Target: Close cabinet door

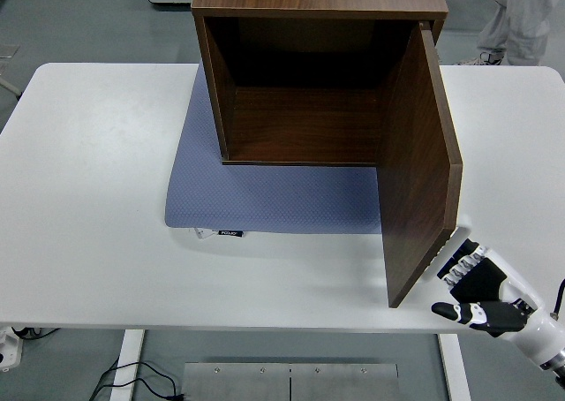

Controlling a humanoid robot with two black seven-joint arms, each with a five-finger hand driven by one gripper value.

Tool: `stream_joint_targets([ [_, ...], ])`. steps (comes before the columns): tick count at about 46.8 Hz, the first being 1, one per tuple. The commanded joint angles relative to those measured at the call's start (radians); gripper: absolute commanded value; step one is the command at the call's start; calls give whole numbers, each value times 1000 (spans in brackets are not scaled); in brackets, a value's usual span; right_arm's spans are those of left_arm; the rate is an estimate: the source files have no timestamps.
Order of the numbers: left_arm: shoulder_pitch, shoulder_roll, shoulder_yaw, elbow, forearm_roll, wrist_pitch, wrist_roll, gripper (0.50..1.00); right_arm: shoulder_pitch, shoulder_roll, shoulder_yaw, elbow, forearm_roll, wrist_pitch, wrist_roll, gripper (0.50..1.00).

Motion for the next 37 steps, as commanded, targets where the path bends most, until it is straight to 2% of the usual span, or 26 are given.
stream_joint_targets([
  [1,0,0,0,0,-1,-2,0,1000,11,12,-13,0,-2,-19,0,1000],
  [37,0,0,0,0,0,0,0,1000,146,198,-158,-3,-48,-208,0,1000],
])
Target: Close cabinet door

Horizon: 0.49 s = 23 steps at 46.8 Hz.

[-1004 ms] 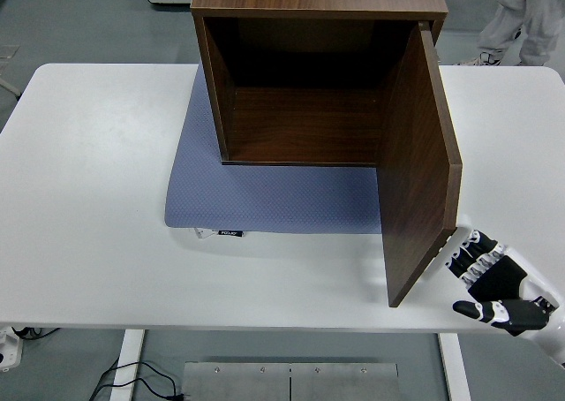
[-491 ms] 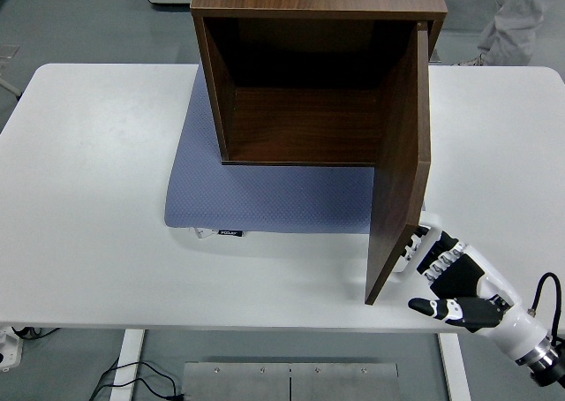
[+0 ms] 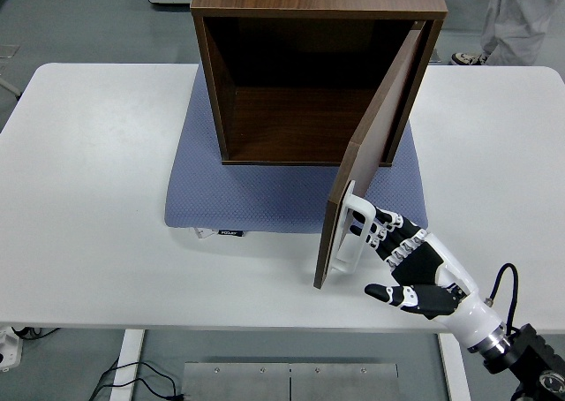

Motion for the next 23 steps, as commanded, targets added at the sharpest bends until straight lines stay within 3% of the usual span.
stream_joint_targets([
  [1,0,0,0,0,0,0,0,1000,13,17,-14,-3,0,-16,0,1000],
  [23,0,0,0,0,0,0,0,1000,79,100,-58,-21,-2,-98,0,1000],
])
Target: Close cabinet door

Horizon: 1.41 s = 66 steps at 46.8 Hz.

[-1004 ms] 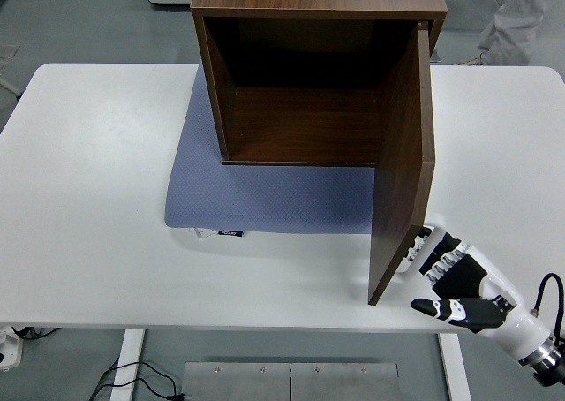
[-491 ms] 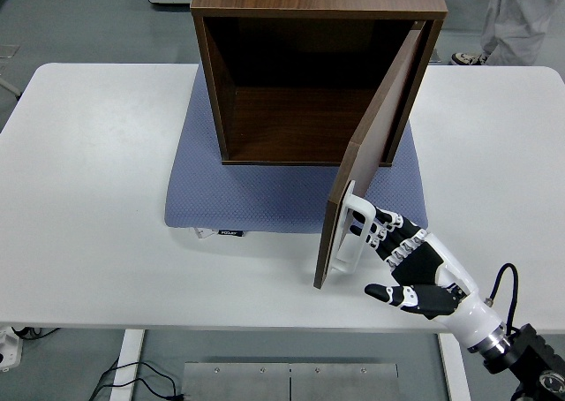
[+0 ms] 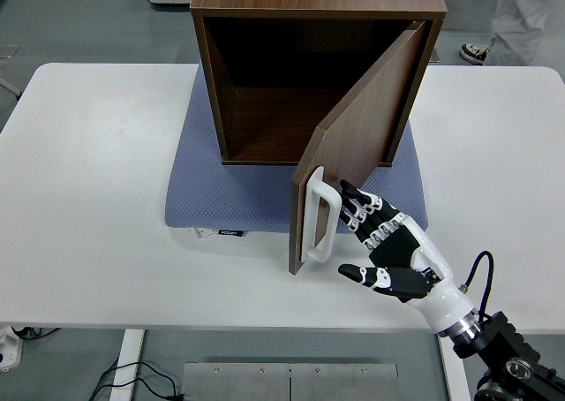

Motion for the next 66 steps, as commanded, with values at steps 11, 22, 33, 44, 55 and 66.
stream_joint_targets([
  [11,0,0,0,0,0,0,0,1000,27,57,-47,-22,-2,-41,0,1000],
  [22,0,0,0,0,-1,0,0,1000,51,95,-67,-59,-2,-76,0,1000],
  [33,0,0,0,0,0,0,0,1000,64,126,-68,-85,-1,-95,0,1000],
  [44,0,0,0,0,0,0,0,1000,73,170,-71,-137,2,-113,0,1000],
  [55,0,0,0,0,0,-1,0,1000,110,199,-76,-170,10,-149,0,1000],
  [66,0,0,0,0,0,0,0,1000,133,210,-76,-180,12,-156,0,1000],
])
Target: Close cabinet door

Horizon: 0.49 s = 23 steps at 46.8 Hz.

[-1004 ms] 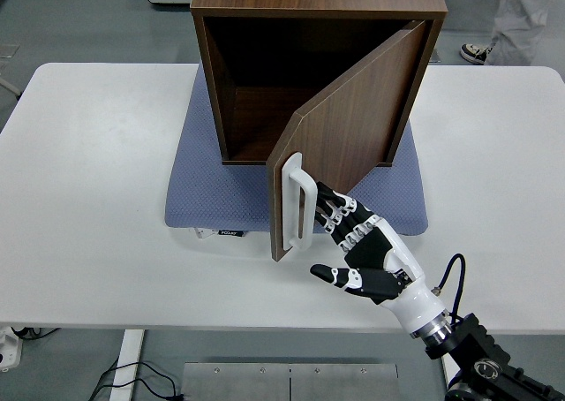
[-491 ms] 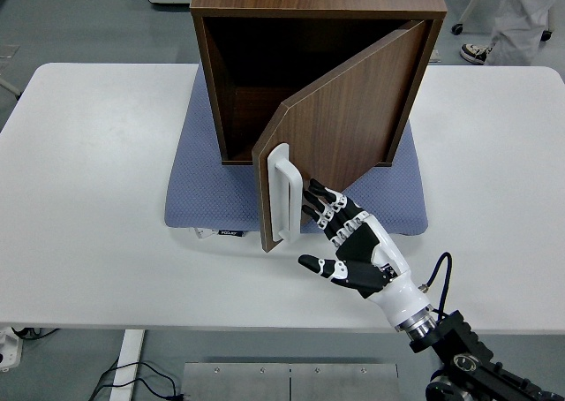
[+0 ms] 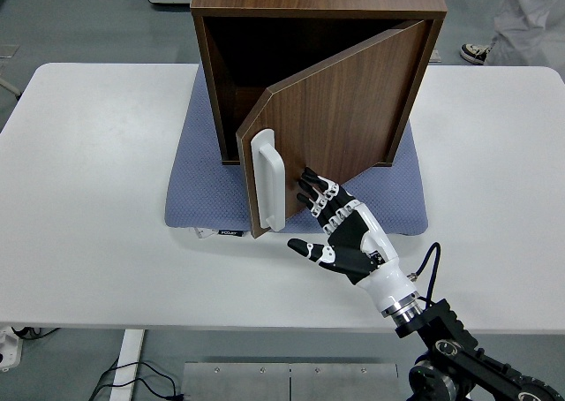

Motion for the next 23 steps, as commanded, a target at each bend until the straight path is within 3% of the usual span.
stream_joint_targets([
  [1,0,0,0,0,-1,0,0,1000,7,6,0,-1,0,-1,0,1000],
  [23,0,0,0,0,0,0,0,1000,61,22,-36,-38,0,-11,-6,1000],
])
